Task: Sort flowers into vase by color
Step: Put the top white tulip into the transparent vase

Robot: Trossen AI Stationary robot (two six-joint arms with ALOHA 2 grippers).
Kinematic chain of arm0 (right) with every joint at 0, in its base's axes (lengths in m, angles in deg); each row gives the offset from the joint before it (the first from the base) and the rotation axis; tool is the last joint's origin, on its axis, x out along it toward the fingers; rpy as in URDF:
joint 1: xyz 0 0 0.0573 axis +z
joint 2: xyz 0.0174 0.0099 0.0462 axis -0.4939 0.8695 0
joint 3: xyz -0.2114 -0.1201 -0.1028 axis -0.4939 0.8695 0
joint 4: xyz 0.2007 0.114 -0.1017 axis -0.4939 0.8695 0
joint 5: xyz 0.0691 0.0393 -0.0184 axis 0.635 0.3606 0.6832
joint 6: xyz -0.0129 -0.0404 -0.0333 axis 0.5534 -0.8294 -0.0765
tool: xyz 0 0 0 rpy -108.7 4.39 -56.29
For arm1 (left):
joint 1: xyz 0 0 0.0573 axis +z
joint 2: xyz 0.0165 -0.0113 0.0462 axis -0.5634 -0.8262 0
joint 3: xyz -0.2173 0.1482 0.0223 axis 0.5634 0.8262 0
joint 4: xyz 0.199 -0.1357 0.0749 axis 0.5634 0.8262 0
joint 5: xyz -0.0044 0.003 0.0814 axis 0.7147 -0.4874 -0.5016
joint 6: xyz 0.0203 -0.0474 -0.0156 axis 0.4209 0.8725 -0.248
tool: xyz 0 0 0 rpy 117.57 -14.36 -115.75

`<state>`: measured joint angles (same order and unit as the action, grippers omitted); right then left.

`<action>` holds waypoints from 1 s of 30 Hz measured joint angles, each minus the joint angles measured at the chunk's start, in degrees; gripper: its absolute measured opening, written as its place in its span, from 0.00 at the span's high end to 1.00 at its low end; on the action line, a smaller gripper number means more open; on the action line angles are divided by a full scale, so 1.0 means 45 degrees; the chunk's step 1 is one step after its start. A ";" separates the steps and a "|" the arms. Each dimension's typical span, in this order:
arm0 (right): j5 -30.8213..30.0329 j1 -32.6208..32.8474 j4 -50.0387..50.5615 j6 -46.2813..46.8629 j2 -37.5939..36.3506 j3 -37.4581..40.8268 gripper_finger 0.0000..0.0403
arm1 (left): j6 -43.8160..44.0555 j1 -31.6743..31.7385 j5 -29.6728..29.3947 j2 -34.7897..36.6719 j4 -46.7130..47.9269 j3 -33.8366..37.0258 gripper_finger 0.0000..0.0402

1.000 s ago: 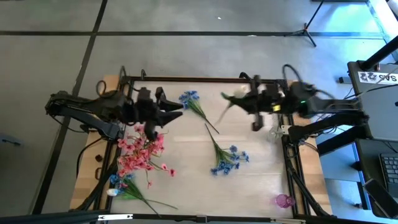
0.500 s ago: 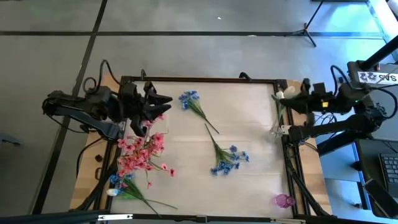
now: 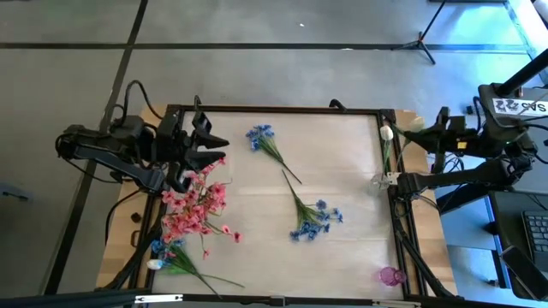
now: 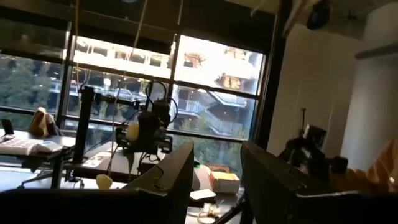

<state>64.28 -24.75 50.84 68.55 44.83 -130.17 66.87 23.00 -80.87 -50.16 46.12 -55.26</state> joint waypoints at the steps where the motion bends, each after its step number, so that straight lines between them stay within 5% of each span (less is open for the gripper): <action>1: -0.0041 0.0000 -0.0091 -0.0003 -0.0106 0.0000 0.99 | -0.0054 0.0000 0.0038 0.0004 0.0083 0.0000 0.68; 9: 0.0218 0.0000 -0.0360 -0.0194 -0.0615 0.0228 1.00 | -0.0272 0.0001 0.0038 0.0306 0.0544 -0.0010 0.68; 18: 0.1762 0.0000 -0.2256 -0.0289 -0.1764 0.2634 1.00 | -0.0174 0.0005 -0.0151 0.0301 0.1185 -0.0010 0.68; 30: 0.1749 0.0000 -0.2344 -0.0454 -0.2838 0.2196 1.00 | -0.0177 0.0005 -0.0156 0.0301 0.1193 -0.0010 0.68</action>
<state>72.15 -24.75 40.29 66.50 32.05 -120.29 66.07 23.02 -81.57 -48.81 51.49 -55.31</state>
